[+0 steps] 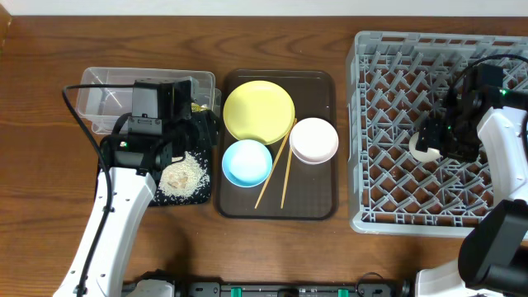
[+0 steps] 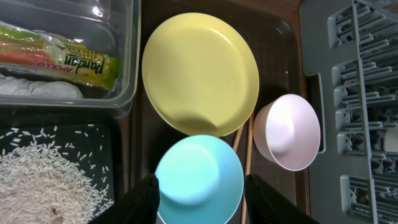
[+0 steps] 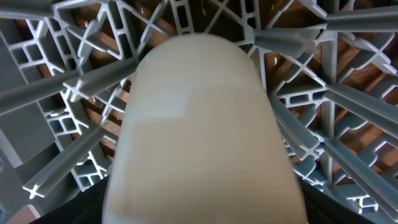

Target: Sort waste into correct bins and load items into the dishwasher rack

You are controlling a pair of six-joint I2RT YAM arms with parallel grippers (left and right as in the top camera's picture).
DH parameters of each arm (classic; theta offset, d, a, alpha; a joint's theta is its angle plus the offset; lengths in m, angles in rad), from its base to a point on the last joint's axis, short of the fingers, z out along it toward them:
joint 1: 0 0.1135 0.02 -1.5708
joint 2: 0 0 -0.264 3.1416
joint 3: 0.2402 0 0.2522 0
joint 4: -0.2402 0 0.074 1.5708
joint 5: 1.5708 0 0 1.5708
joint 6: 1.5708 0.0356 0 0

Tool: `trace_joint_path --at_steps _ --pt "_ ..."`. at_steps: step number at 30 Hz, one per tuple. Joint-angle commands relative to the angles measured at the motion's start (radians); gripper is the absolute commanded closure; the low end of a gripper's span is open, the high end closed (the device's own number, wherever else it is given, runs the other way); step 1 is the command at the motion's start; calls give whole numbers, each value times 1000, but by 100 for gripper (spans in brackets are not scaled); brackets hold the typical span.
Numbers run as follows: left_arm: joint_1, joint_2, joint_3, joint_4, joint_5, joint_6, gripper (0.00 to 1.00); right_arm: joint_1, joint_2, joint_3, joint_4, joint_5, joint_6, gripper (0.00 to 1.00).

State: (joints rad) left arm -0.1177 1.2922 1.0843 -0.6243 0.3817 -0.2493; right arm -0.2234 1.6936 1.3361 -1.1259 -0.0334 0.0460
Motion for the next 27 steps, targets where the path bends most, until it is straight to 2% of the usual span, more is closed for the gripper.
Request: trace_joint_path --at_steps 1,13,27 --pt "5 -5 0 -4 -10 13 53 -5 6 11 -8 -2 10 25" --pt "5 -5 0 -3 -10 13 52 -4 6 11 -15 -4 10 23" --pt "5 -5 0 -4 -10 13 52 -5 6 4 69 -19 21 34"
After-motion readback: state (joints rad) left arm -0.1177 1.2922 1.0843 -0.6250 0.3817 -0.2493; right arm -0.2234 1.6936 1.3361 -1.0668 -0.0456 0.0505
